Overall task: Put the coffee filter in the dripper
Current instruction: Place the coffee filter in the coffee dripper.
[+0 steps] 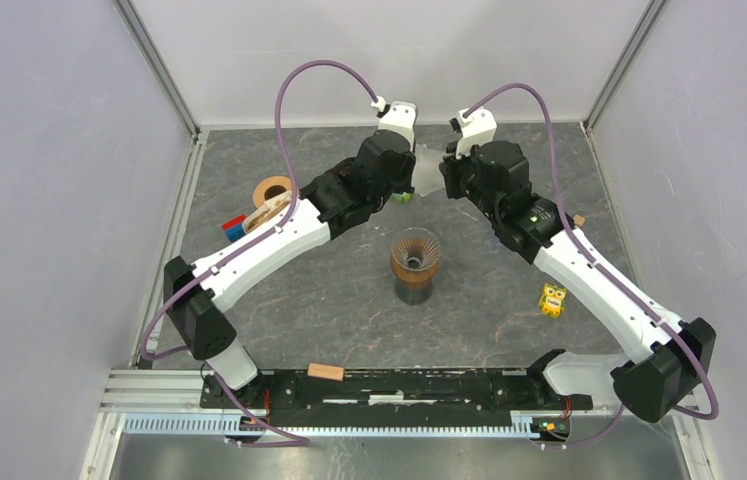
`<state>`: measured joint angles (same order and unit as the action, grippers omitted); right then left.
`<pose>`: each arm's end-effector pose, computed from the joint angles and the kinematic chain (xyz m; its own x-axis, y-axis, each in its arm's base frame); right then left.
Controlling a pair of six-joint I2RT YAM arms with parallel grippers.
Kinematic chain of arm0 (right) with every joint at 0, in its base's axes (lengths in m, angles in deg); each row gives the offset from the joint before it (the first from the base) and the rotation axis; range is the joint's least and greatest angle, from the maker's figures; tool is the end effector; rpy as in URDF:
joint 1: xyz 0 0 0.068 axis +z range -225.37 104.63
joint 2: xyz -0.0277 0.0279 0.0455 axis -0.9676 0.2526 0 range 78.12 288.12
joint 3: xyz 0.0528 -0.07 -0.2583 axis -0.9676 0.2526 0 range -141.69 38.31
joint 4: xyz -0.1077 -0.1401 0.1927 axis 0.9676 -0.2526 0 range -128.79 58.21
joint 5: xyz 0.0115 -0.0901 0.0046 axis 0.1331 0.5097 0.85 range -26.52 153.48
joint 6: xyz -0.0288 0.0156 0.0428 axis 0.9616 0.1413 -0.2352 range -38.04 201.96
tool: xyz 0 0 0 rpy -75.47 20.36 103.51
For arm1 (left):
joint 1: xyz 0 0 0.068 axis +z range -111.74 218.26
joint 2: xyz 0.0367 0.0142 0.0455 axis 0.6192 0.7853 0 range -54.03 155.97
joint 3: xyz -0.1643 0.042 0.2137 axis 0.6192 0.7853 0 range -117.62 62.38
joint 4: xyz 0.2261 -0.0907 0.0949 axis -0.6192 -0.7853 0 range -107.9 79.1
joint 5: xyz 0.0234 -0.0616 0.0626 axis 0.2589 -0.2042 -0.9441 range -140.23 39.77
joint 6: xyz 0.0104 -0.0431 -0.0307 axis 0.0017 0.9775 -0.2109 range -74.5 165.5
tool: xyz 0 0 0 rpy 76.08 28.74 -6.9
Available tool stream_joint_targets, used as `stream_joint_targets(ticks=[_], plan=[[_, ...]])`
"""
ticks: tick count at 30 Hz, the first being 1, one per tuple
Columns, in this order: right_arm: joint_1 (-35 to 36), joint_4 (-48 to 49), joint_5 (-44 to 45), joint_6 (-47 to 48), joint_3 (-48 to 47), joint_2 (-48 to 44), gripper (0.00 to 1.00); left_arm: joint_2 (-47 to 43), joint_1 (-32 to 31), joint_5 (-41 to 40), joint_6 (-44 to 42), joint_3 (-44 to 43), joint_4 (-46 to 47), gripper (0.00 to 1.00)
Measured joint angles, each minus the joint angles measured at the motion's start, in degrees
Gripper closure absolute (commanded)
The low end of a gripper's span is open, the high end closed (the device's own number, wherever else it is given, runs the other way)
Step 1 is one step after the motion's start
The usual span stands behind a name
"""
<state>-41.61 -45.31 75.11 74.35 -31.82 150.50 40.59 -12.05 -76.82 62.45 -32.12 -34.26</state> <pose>0.2468 0.1563 0.3858 -0.2748 -0.0276 -0.9611 -0.3496 0.9340 0.0732 0.2573 -0.2850 0.3939 -0.3675 0.0347 -0.9294 0.3332 0.9379 -0.0967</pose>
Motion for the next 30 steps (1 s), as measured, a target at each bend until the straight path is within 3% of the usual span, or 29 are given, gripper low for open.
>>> stream_joint_targets(ticks=[8,17,23,30], plan=[[-0.3,2.1,-2.7,1.1,1.2,-0.5,0.74,-2.2,0.0,1.9,-0.4,0.5,1.4,0.97],[-1.6,3.6,-9.6,4.7,2.6,-2.6,0.50,-3.7,0.0,5.9,-2.9,2.7,2.7,0.97],[-1.6,3.6,-11.9,8.6,2.6,-4.0,0.47,-3.7,0.0,9.0,-4.9,3.7,2.7,0.97],[-1.6,3.5,-11.8,11.2,2.6,-4.1,0.55,-4.0,-0.1,10.6,-5.6,4.0,2.8,0.97]])
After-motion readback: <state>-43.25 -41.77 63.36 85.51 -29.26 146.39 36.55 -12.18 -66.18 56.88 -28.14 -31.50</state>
